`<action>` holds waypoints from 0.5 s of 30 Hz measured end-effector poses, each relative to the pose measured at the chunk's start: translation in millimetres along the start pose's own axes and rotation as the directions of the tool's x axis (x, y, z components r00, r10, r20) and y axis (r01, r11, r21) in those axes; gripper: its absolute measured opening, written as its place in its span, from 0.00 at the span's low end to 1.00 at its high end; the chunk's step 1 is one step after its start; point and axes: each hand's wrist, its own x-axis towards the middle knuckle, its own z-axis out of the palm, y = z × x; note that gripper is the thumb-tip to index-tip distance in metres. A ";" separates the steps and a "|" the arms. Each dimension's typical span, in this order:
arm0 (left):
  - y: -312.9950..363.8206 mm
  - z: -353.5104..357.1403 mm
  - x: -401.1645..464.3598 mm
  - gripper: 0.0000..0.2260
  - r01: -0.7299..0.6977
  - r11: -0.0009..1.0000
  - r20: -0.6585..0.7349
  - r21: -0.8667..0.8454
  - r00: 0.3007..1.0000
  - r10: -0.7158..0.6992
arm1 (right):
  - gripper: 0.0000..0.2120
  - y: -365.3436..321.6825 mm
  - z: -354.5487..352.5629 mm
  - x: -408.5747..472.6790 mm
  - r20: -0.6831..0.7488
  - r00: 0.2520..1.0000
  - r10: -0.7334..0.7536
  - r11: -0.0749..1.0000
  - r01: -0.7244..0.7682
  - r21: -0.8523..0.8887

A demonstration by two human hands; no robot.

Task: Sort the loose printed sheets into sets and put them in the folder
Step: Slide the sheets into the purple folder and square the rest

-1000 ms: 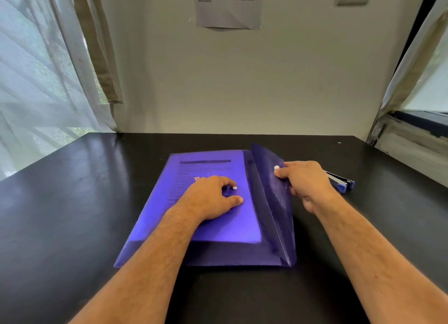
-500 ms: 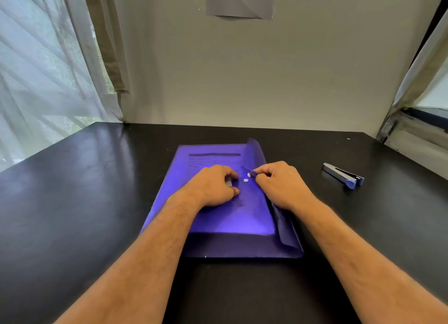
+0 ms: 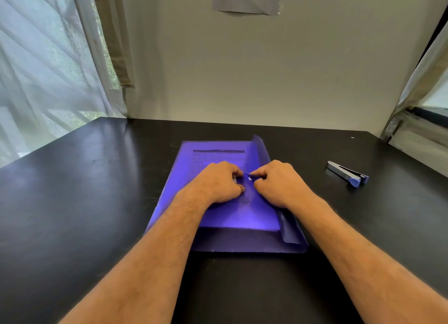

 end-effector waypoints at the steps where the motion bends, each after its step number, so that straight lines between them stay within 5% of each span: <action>1: 0.2 -0.1 -0.2 0.20 0.000 1.000 0.001 0.000 1.000 0.000 | 0.16 0.2 0.4 1.3 0.003 1.000 -0.006 1.000 0.006 -0.019; 9: -0.1 -2.3 -1.7 0.20 0.006 1.000 -0.002 -0.013 1.000 -0.006 | 0.12 -9.1 -1.3 10.0 0.112 0.991 -0.080 0.956 0.108 -0.273; 15: -5.4 -4.8 -3.2 0.18 0.001 1.000 -0.001 -0.029 1.000 -0.001 | 0.15 -10.0 -5.2 6.6 0.092 0.995 -0.046 0.989 0.058 -0.138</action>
